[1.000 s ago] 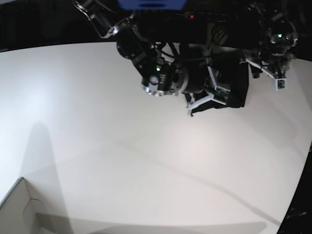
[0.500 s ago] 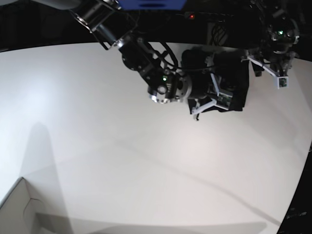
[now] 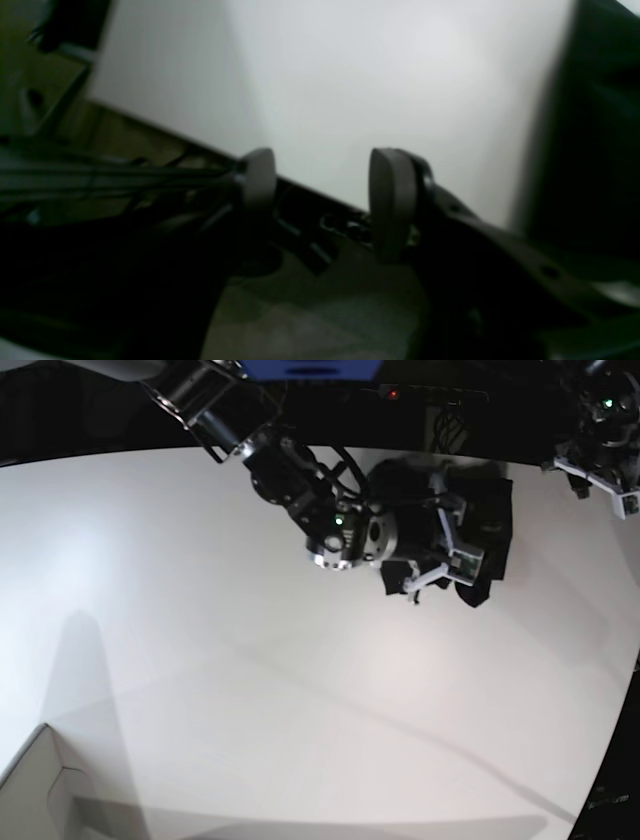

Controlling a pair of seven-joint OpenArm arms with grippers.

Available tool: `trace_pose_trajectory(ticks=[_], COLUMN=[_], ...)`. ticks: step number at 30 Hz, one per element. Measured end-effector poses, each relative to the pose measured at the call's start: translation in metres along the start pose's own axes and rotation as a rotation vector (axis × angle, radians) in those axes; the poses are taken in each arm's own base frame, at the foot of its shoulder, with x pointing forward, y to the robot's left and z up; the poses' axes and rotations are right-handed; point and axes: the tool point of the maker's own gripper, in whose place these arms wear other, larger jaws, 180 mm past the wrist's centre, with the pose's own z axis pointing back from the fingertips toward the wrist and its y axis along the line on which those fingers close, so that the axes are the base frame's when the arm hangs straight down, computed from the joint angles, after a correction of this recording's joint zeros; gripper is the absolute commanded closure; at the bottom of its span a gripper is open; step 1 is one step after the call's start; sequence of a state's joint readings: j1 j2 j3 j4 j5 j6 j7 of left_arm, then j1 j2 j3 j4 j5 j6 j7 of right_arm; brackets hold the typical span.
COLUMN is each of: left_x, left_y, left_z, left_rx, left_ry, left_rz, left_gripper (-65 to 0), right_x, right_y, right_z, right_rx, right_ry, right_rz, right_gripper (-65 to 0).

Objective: Layout the t-shirt on the table in an organized manner, then fold the t-shirt properly
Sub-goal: 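Carry the strip end with the right gripper over onto the left half, then release the shirt with the right gripper and raise it away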

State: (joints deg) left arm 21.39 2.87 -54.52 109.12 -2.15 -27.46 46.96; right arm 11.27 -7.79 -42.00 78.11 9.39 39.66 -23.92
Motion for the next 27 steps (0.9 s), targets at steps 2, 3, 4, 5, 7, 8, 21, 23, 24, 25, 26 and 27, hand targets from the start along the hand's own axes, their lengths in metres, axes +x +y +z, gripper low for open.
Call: trace_pose_trajectory(ticks=[2, 3, 4, 5, 7, 8, 21, 23, 24, 25, 26, 27], left_x=[0.002, 0.004, 0.007, 0.009, 0.012, 0.011, 0.016, 0.020, 0.021, 0.020, 0.019, 0.019], left_y=[0.002, 0.002, 0.004, 0.005, 0.005, 0.005, 0.004, 0.005, 0.004, 0.003, 0.003, 0.002], left_z=[0.000, -0.001, -0.001, -0.001, -0.001, -0.001, -0.003, -0.003, -0.003, -0.003, -0.003, -0.003], left_rx=[0.003, 0.004, 0.007, 0.008, 0.007, 0.008, 0.002, 0.003, 0.000, -0.001, -0.002, -0.002], left_ry=[-0.003, -0.005, -0.014, -0.019, -0.032, -0.027, -0.039, -0.050, -0.050, -0.049, -0.047, -0.047], left_rz=[-0.001, -0.001, -0.006, -0.007, -0.002, -0.003, 0.002, 0.001, -0.002, -0.002, -0.001, 0.001], left_gripper=[-29.7, -29.7, -29.7, -29.7, -29.7, -29.8, -29.8, -29.8, -29.8, -29.8, -29.8, -29.8], right_x=[0.013, 0.014, 0.014, 0.015, 0.023, 0.029, -0.065, -0.095, -0.108, -0.121, -0.133, -0.142], right_y=[0.005, 0.005, 0.004, 0.001, -0.012, -0.017, -0.110, -0.110, -0.109, -0.105, -0.100, -0.094], right_z=[-0.001, -0.002, -0.001, 0.001, 0.011, 0.018, 0.175, 0.198, 0.203, 0.204, 0.202, 0.200], right_rx=[0.022, 0.022, 0.020, 0.008, -0.037, -0.061, -0.513, -0.555, -0.563, -0.558, -0.549, -0.538], right_ry=[-0.062, -0.066, -0.066, -0.067, -0.097, -0.126, -0.038, 0.024, 0.046, 0.073, 0.095, 0.110], right_rz=[-0.038, -0.039, -0.037, -0.038, -0.046, -0.053, -0.185, -0.221, -0.244, -0.269, -0.293, -0.315], right_gripper=[-34.6, -35.6, -36.0, -35.8, -35.8, -35.8, -35.7, -35.7, -35.7, -35.7, -35.7, -35.7])
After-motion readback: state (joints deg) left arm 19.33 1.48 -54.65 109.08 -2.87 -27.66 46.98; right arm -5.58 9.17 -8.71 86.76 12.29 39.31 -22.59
